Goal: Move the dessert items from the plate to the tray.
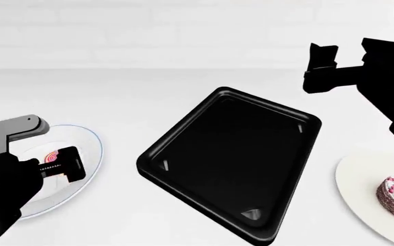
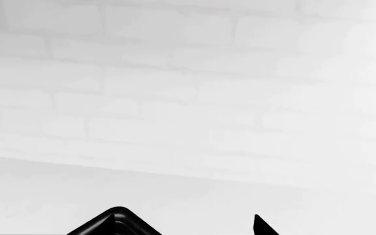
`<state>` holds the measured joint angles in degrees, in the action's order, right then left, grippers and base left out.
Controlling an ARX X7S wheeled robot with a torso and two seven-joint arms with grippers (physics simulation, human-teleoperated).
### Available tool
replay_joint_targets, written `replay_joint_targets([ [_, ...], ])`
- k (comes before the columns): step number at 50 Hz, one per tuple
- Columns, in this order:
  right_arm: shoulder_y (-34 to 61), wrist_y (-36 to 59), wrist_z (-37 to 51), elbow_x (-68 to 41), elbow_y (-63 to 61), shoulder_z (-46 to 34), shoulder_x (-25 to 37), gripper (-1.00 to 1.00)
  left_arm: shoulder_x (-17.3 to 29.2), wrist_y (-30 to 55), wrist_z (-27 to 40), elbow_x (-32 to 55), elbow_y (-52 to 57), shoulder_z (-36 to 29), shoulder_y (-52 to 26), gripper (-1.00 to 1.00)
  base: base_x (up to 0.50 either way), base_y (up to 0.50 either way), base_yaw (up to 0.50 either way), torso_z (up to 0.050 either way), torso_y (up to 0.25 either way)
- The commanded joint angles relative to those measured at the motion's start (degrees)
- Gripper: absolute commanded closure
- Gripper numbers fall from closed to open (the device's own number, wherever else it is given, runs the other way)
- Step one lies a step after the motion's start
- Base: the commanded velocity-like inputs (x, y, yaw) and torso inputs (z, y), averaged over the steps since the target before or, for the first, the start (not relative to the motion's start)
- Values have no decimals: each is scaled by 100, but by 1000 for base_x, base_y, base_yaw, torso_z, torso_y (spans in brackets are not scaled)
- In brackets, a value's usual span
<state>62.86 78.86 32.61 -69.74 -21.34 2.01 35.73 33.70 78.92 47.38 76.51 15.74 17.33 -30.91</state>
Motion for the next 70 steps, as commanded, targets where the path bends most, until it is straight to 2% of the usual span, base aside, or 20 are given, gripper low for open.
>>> replay_joint_targets([
  [1, -24, -79, 5, -16, 0, -69, 35, -100, 9, -245, -209, -251, -176, -187, 90, -100, 0, 0, 0, 0, 0],
  [8, -64, -126, -2, -23, -5, -115, 44, -100, -17, -500, -563, -567, -265, -539, -29, -100, 0, 0, 0, 0, -90],
  [17, -104, -170, 13, -65, -20, -135, 59, -100, -48, -526, -490, -390, -282, -398, -27, -100, 0, 0, 0, 0, -28],
  [30, -134, -259, 7, -87, -11, -189, 57, -100, -28, -604, -642, -608, -336, -699, 110, -100, 0, 0, 0, 0, -1],
  [31, -136, -267, 5, -87, -9, -192, 58, -100, -21, -609, -651, -620, -330, -715, 125, 100, 0, 0, 0, 0, 0],
  [51, -127, -349, 36, -131, 27, -263, 68, -100, 112, -735, -820, -589, -20, -782, 119, 100, 0, 0, -1, -1, -3],
  [60, -125, -385, 45, -138, 43, -307, 71, -100, 151, -656, -743, -395, 83, -748, -63, 100, 0, 0, 0, -28, 245],
  [64, -117, -393, 62, -158, 46, -313, 73, -100, 176, -528, -595, -161, 152, -701, -352, 100, 0, 0, 0, -29, 250],
  [70, -140, -414, 89, -200, 32, -295, 87, -100, 148, -90, -142, 523, 220, -834, -1407, 100, 0, 0, 0, -29, 250],
])
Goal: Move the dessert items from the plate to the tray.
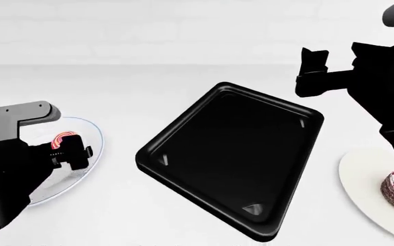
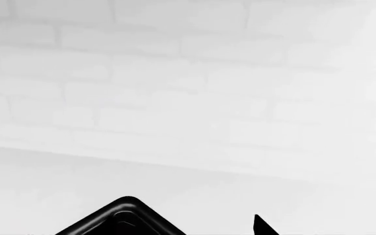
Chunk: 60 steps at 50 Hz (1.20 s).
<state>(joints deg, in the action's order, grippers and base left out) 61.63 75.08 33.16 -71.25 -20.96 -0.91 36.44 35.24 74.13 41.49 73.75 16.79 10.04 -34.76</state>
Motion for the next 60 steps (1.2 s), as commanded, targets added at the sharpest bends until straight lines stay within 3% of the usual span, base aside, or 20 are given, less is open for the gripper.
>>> replay_joint_targets([
  [1, -27, -42, 37, -54, -8, 3, 23, -100, -6, 417, 447, 850, 140, -151, -1215, 100, 0, 0, 0, -21, 250],
  [7, -62, -86, 28, -63, -9, 9, 43, -100, 16, 659, 680, 1164, -51, -406, -2181, 100, 0, 0, 0, 0, 0],
  [22, 52, -43, 125, -205, -3, -14, 55, -100, -149, 981, 701, 1601, -378, -1069, -2827, 100, 0, 0, 0, 47, 0],
  [25, 105, 22, 119, -296, 3, -32, 76, -100, -388, 947, 128, 1162, -536, -1552, -2977, 100, 0, 0, 0, 50, 0],
  [29, 475, 264, 263, -480, 70, -94, 117, -100, -777, 564, -1179, 195, -974, -2534, -3342, 100, 0, 0, 0, 50, 0],
  [34, 806, 559, 666, -874, 74, -64, 127, -100, -1418, -162, -3016, -1028, -2063, -4029, -4162, 100, 0, 0, -1, 50, 0],
  [41, 858, 617, 889, -1055, 81, -88, 123, -100, -2353, -1083, -4686, -2009, -3452, -5327, -4878, 100, 0, 0, 0, 50, 0],
  [55, 1359, 738, 1244, -1439, 194, -270, 68, -100, -3435, -2410, -6234, -3006, -5577, -6609, -4907, 100, 0, 0, 0, 23, 0],
  [60, 1392, 687, 1213, -1462, 168, -287, 122, -100, -3516, -2837, -6242, -2513, -6096, -7260, -4986, 100, 0, 0, 0, 0, 0],
])
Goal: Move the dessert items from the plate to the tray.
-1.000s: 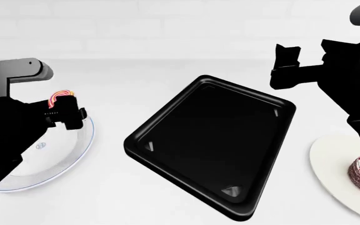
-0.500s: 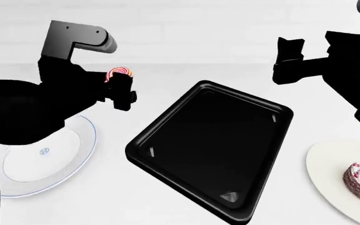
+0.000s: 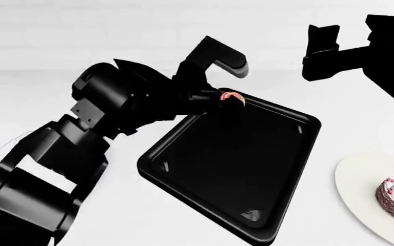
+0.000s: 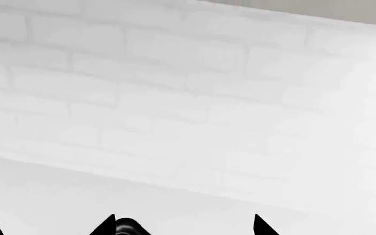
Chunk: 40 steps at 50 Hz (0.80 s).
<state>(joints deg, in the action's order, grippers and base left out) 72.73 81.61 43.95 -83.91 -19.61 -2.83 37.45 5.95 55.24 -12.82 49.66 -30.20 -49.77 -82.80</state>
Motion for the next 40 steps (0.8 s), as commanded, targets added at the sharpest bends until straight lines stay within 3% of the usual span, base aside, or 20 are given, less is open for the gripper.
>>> replay_joint_targets([
  [1, 268, 13, 112, -176, 34, -98, 33, -100, -582, -968, -800, -51, -1419, -1356, -180, 100, 0, 0, 0, 0, 0],
  [28, 161, -294, -4, -133, 38, -213, 105, -100, 100, -430, -370, -133, -549, -2081, 394, 100, 0, 0, 0, 0, 0],
  [29, 161, -298, -4, -134, 37, -220, 107, -100, 110, -431, -361, -134, -542, -2082, 398, -100, 0, 0, 0, 0, 0],
  [40, 172, -352, 20, -189, 35, -262, 137, -100, 286, -385, -191, 99, -171, -1694, 49, -100, 0, 0, 0, 0, 0],
])
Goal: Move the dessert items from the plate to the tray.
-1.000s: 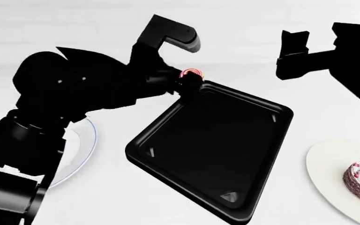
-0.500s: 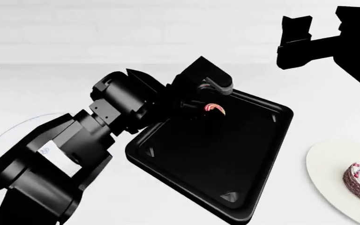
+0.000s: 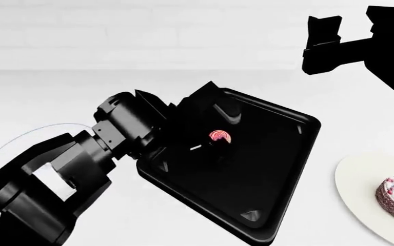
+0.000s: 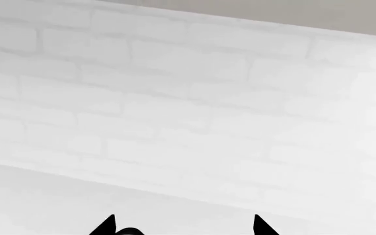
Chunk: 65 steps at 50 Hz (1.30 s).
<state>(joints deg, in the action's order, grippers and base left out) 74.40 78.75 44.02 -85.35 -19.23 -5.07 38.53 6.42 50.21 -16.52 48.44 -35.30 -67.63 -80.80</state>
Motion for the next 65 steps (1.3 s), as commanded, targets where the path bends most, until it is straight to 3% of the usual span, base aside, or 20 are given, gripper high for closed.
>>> replay_joint_targets([
  [1, 0, -69, 21, -56, -4, -38, 34, -100, 268, 98, 223, 270, 413, 190, -206, -100, 0, 0, 0, 0, 0],
  [11, -66, -67, 132, -290, -107, 22, 185, -100, 711, 193, 973, 1060, 1636, 1364, -760, -100, 0, 0, 0, 0, 0],
  [20, -120, -4, 489, -856, 38, 38, 297, -100, 1042, 369, 1336, 1401, 2281, 1702, -824, -100, 0, 0, 0, -6, 173],
  [26, -18, 511, -1062, -643, -470, -58, 1023, -100, 1304, 574, 1399, 1356, 2154, 1653, -915, -100, 0, 0, 0, -8, 161],
  [28, -308, 392, -2115, -354, -1031, 270, 1534, -100, 1403, 495, 1480, 1389, 2102, 1782, -858, -100, 0, 0, 0, 0, 0],
  [30, -657, 435, -2198, -1036, -1128, 702, 2156, -100, 1490, 344, 1545, 1369, 2010, 1902, -790, -100, 0, 0, 0, 0, 0],
  [33, -1602, 320, -1682, -2255, -1086, 1495, 3218, -100, 1639, 249, 1613, 1390, 2092, 2018, -735, -100, 0, 0, 0, 0, 0],
  [37, -3300, 446, -304, -3667, -903, 3277, 3643, -100, 1720, 241, 1700, 1437, 2216, 2087, -711, -100, 0, 0, 0, 0, 0],
  [42, -5083, 779, 1636, -5437, -658, 5252, 3352, -100, 1782, 267, 1816, 1512, 2406, 2124, -619, -100, 0, 0, 0, 0, 0],
  [45, -6738, 997, 2988, -6693, -800, 6736, 2878, -100, 1812, 310, 1859, 1509, 2440, 2088, -575, -100, 0, 0, 0, 0, 0],
  [48, -7726, 1088, 3674, -7554, -923, 7927, 2624, -100, 1755, 340, 1838, 1510, 2434, 2036, -568, -100, 0, 0, 0, 0, 0],
  [52, -8229, 1111, 3732, -7741, -1007, 8632, 2610, -100, 1705, 327, 1780, 1472, 2422, 1949, -510, -100, 0, 0, 0, 0, 0],
  [61, -8474, 1101, 3546, -7519, -1124, 8978, 2748, -100, 1726, 331, 1779, 1476, 2467, 1891, -403, -100, 0, 0, 0, 0, 0],
  [65, -8951, 1121, 2756, -6863, -1386, 9389, 2481, -100, 1689, 312, 1751, 1445, 2437, 1848, -384, -100, 0, 0, 0, 0, 0],
])
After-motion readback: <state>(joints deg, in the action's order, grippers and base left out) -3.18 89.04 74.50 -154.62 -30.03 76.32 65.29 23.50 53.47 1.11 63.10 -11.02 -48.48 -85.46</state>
